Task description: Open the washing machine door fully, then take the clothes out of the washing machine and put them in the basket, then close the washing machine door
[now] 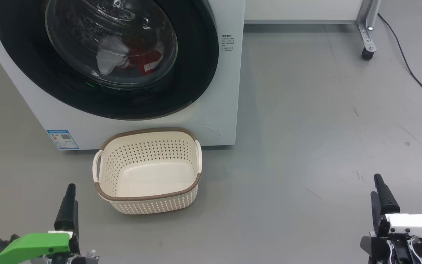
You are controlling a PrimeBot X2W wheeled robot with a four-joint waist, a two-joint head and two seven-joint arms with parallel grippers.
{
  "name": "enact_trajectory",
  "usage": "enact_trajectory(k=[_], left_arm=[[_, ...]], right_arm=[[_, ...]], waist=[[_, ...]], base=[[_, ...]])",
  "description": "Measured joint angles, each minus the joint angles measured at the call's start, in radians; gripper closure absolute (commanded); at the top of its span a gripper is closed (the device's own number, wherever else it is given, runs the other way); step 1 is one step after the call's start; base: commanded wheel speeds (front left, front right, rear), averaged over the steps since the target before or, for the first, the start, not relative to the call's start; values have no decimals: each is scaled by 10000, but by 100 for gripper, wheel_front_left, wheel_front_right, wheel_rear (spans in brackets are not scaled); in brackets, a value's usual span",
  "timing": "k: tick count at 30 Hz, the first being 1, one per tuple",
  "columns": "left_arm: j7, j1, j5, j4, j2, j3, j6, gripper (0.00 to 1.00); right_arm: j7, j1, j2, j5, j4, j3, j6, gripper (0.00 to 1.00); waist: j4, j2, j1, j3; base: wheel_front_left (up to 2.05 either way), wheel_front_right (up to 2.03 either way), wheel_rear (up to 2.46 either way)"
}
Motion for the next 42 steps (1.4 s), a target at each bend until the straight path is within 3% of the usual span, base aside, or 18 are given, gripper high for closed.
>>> enact_trajectory(k=[22,34,42], left_arm=[[-792,-89,1536,-1022,81,-263,-2,0],[-1220,-85,3933,-1335,224,-324,-2,0],[-1544,-82,5827,-1523,234,-520,-4,0]], right_arm=[[-792,-225,-201,-2203,-966,96,2,0],[-1246,-270,-247,-3904,-1540,244,-15,0],[-1569,-267,-247,-5087,-1649,566,-270,0]], waist=[[46,0,0,-69],[59,0,0,-131],[73,0,0,-143]], base=[[0,0,0],[0,0,0],[0,0,0]])
